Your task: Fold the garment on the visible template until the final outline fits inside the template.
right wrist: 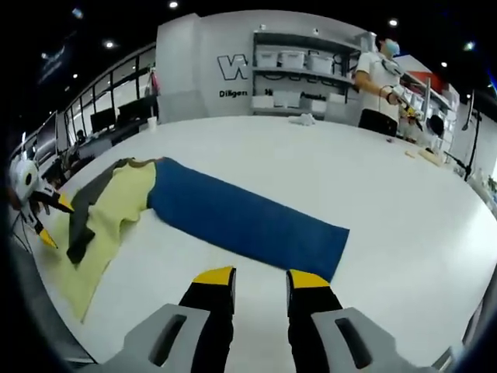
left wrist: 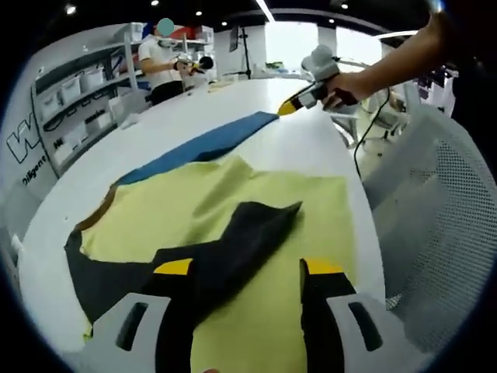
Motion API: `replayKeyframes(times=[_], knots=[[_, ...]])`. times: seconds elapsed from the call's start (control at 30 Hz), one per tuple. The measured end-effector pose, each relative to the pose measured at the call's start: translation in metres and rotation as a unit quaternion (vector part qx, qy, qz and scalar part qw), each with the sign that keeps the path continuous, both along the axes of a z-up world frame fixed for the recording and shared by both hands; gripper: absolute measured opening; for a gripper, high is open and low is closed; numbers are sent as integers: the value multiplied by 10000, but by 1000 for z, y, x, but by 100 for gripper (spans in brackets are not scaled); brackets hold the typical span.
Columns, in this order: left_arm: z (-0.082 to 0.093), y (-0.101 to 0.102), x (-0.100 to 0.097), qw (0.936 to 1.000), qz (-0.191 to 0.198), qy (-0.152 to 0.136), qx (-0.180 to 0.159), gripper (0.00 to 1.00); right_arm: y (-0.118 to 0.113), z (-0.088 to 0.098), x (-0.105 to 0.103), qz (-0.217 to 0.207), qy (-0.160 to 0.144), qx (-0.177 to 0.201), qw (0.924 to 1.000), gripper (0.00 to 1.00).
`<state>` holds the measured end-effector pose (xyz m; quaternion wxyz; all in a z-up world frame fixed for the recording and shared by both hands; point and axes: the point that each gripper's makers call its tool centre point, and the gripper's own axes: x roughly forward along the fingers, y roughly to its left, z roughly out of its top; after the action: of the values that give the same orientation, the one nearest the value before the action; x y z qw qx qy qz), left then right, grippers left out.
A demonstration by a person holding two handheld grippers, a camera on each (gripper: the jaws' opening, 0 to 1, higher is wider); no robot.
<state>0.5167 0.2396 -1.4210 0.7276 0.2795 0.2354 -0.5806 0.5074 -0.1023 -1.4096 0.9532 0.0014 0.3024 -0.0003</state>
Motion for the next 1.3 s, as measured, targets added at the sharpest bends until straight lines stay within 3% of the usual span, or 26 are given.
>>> replayKeyframes(times=[0.07, 0.27, 0.53, 0.6, 0.83, 0.9, 1.0, 1.13, 1.3], knots=[[-4, 1, 6, 9994, -93, -278, 191, 42, 4, 0, 0, 19, -14, 12, 10000, 20], [-15, 4, 10, 9970, -322, -477, 518, 29, 8, -8, -1, 206, 79, -77, 9997, 19], [-13, 3, 15, 9956, -507, -530, 576, 7, 17, -13, -5, 366, 140, -78, 9992, 19], [-9, 2, 18, 9959, -501, -502, 569, 6, 18, -13, -6, 370, 146, -63, 9992, 18], [12, -4, 35, 9966, -301, -680, 348, 6, 18, -19, -11, 338, 206, -15, 9992, 18], [20, -7, 47, 9968, -49, -771, 209, 6, 19, -20, -11, 329, 209, 12, 9992, 17], [24, -8, 62, 9966, 309, -750, 119, 6, 19, -22, -12, 301, 240, 67, 9992, 16], [23, -12, 76, 9956, 481, -793, 167, 6, 19, -20, -11, 304, 223, 66, 9993, 16], [28, -21, 90, 9946, 830, -616, -13, 6, 15, -19, -7, 269, 206, 87, 9994, 15]])
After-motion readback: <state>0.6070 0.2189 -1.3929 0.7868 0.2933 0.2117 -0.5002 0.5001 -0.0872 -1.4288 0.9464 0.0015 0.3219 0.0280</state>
